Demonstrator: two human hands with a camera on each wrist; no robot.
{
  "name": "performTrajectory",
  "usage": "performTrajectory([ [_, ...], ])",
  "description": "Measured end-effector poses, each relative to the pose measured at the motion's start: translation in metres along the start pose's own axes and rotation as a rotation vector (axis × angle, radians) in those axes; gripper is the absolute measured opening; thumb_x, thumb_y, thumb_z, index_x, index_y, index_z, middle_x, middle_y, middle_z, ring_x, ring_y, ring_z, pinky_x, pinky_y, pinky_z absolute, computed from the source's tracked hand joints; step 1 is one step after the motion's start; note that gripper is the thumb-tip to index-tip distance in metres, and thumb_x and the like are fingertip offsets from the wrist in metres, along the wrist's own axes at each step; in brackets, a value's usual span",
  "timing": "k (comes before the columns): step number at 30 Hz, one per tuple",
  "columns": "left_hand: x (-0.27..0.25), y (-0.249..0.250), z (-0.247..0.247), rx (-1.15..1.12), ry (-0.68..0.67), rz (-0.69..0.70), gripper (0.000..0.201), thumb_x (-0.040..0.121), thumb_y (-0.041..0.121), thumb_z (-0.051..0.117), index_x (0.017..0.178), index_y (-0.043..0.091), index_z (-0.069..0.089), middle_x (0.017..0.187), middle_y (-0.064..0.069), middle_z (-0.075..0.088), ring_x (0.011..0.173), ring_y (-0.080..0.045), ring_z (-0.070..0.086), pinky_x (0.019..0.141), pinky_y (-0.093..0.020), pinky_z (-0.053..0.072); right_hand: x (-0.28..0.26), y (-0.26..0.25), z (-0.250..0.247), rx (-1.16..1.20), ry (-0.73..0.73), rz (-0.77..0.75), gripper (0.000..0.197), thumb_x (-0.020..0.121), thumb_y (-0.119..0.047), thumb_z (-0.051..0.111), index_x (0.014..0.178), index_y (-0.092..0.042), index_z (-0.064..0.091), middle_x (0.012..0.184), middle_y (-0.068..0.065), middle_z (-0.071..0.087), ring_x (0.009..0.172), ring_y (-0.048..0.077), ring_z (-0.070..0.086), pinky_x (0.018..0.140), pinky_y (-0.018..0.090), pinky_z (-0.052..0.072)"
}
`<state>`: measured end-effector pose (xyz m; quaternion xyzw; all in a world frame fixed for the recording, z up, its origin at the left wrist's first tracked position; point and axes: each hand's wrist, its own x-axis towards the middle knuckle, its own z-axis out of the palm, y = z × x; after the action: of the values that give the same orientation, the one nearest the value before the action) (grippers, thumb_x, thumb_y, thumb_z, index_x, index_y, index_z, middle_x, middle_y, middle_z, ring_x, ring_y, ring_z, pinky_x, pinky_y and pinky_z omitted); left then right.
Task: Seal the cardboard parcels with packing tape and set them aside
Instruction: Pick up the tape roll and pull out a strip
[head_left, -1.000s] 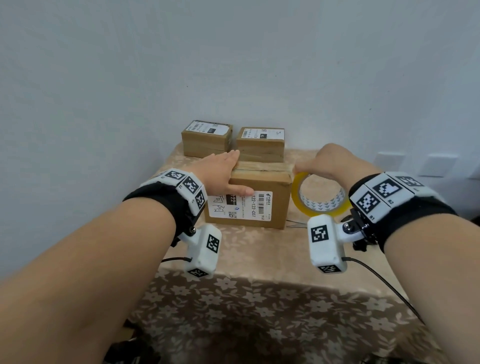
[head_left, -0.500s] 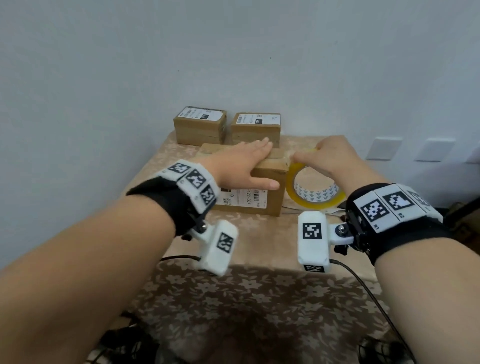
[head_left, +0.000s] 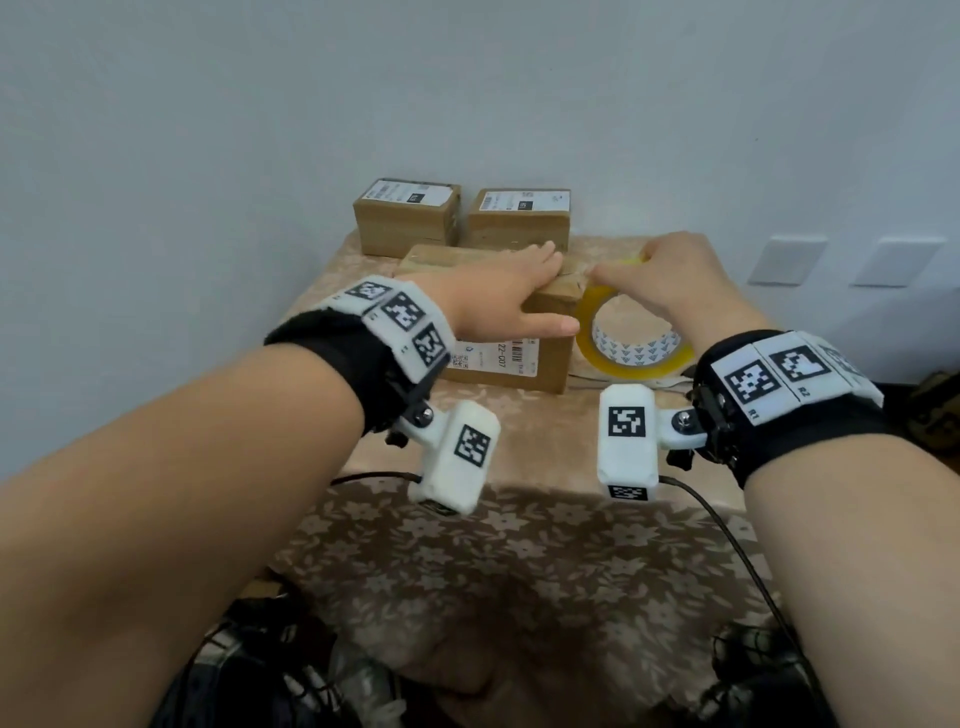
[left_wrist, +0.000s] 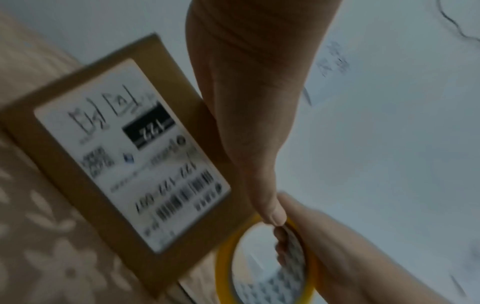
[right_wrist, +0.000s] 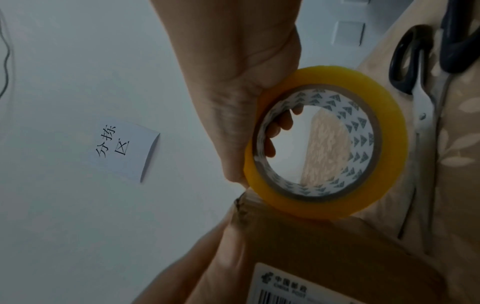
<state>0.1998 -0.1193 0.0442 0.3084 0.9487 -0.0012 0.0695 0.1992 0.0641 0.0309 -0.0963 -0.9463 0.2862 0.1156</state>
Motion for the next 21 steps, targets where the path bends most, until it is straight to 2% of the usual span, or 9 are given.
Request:
performTrajectory([
  [3,-0.016,-0.027,0.0,-0.062,0.05,-0.004,0.075,0.092,0.055,0.04,0.152,0.021,0.012,0.159,0.005,0.004,0.145,-0.01,0.01,0.114,-0.025,0.009,0.001,0.001,0.0,-0.001,-0.003,-0.005,0.045,0.075,-0.05,0.068,0.066,-0.009,0.052,0.063,0.002,0.045,0.056,0.016,0.042,0.059,0.03,0.038],
  [6,-0.035,-0.045,0.002,-0.076,0.121,-0.074,0.067,0.093,0.053,0.044,0.15,0.024,0.024,0.157,0.009,0.015,0.144,-0.01,0.018,0.115,-0.031,0.012,-0.001,0.0,0.001,0.045,-0.02,-0.019,0.041,0.076,-0.048,0.067,0.073,-0.009,0.055,0.065,0.002,0.045,0.06,0.018,0.044,0.062,0.031,0.039],
  [8,-0.035,-0.046,0.0,-0.057,0.161,-0.126,0.063,0.09,0.057,0.045,0.143,0.025,0.04,0.152,0.005,0.033,0.138,-0.015,0.032,0.114,-0.035,0.025,-0.004,-0.001,0.0,0.055,-0.019,-0.024,0.042,0.077,-0.049,0.067,0.073,-0.008,0.056,0.066,0.003,0.048,0.061,0.019,0.046,0.062,0.031,0.04],
  [10,-0.021,-0.038,-0.008,0.056,0.179,-0.161,0.063,0.081,0.072,0.042,0.116,0.024,0.062,0.123,0.0,0.062,0.116,-0.022,0.053,0.092,-0.038,0.044,-0.005,0.0,0.0,0.043,-0.015,-0.026,0.045,0.077,-0.051,0.066,0.073,-0.008,0.056,0.068,0.004,0.052,0.063,0.019,0.049,0.063,0.033,0.042],
  [11,-0.012,-0.031,-0.014,0.129,0.159,-0.158,0.065,0.075,0.079,0.039,0.101,0.024,0.063,0.106,0.0,0.065,0.104,-0.023,0.055,0.08,-0.036,0.044,-0.004,0.0,0.0,0.04,-0.01,-0.026,0.046,0.077,-0.053,0.066,0.076,-0.008,0.058,0.071,0.004,0.055,0.065,0.019,0.051,0.065,0.034,0.044],
  [12,-0.002,-0.023,-0.018,0.199,0.127,-0.144,0.069,0.071,0.084,0.036,0.101,0.025,0.06,0.103,0.001,0.063,0.101,-0.022,0.051,0.079,-0.036,0.042,-0.004,0.0,0.0,0.035,-0.005,-0.025,0.047,0.076,-0.054,0.066,0.081,-0.007,0.06,0.074,0.005,0.057,0.068,0.02,0.053,0.068,0.035,0.046],
  [15,0.026,-0.004,-0.019,0.274,0.04,-0.051,0.1,0.066,0.087,0.043,0.14,0.021,0.037,0.132,-0.004,0.052,0.118,-0.026,0.046,0.1,-0.042,0.037,-0.004,-0.003,-0.002,0.003,-0.014,-0.029,0.053,0.078,-0.056,0.064,0.101,-0.008,0.062,0.092,0.008,0.061,0.087,0.027,0.057,0.076,0.036,0.046],
  [18,0.041,0.002,-0.013,0.103,0.029,-0.025,0.104,0.062,0.076,0.064,0.141,0.017,0.032,0.128,-0.004,0.052,0.114,-0.025,0.051,0.098,-0.043,0.042,-0.004,-0.003,-0.004,-0.017,-0.036,-0.057,0.058,0.082,-0.055,0.061,0.115,-0.008,0.06,0.115,0.014,0.062,0.1,0.029,0.056,0.077,0.031,0.039],
  [21,0.04,-0.003,-0.004,0.03,0.15,-0.051,0.098,0.06,0.075,0.067,0.136,0.02,0.038,0.125,0.001,0.054,0.113,-0.022,0.052,0.096,-0.041,0.041,-0.004,0.003,-0.008,0.114,-0.059,-0.089,0.057,0.084,-0.052,0.062,0.119,-0.008,0.058,0.118,0.01,0.059,0.107,0.026,0.053,0.079,0.029,0.035],
])
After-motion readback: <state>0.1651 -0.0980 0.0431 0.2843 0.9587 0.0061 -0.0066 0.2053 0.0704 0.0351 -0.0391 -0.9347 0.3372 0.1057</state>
